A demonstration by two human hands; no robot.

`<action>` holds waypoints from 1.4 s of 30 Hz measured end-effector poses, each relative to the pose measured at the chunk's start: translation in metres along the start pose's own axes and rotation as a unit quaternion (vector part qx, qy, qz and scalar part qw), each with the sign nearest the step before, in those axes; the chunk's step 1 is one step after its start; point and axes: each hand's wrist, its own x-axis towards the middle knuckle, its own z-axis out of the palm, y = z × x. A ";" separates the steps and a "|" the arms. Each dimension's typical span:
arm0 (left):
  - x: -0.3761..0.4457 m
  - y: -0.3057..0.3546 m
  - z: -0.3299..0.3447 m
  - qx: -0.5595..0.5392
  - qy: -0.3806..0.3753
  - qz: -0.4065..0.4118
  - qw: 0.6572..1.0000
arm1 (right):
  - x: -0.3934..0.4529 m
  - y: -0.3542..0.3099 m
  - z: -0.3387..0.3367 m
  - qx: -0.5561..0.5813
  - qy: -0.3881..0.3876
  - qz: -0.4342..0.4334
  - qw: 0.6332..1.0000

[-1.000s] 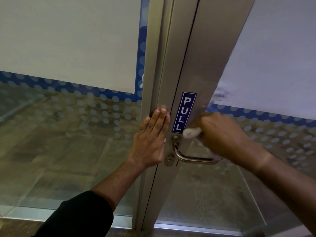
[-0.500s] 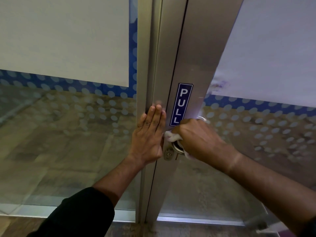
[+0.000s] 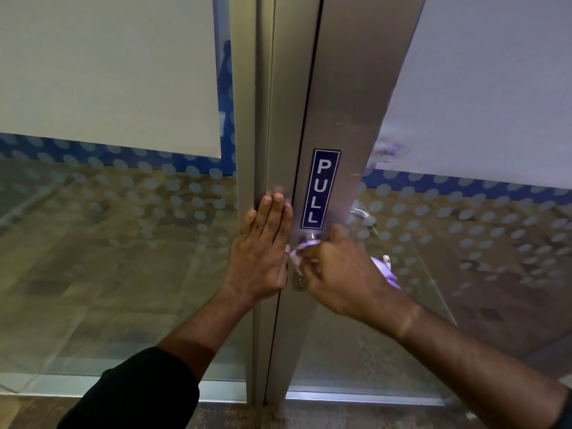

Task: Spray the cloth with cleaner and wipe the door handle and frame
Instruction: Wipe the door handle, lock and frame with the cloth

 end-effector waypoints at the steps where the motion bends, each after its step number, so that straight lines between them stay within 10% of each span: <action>1: 0.000 0.000 0.000 0.001 -0.002 -0.002 1.000 | -0.001 -0.001 0.005 -0.030 0.000 0.009 1.000; 20: 0.001 -0.001 0.003 0.041 0.005 0.000 0.999 | -0.037 0.049 0.023 -0.161 0.068 -0.146 0.974; 42: 0.001 -0.002 0.004 0.039 0.012 0.001 0.999 | -0.077 0.116 0.014 -0.118 0.053 -0.110 0.985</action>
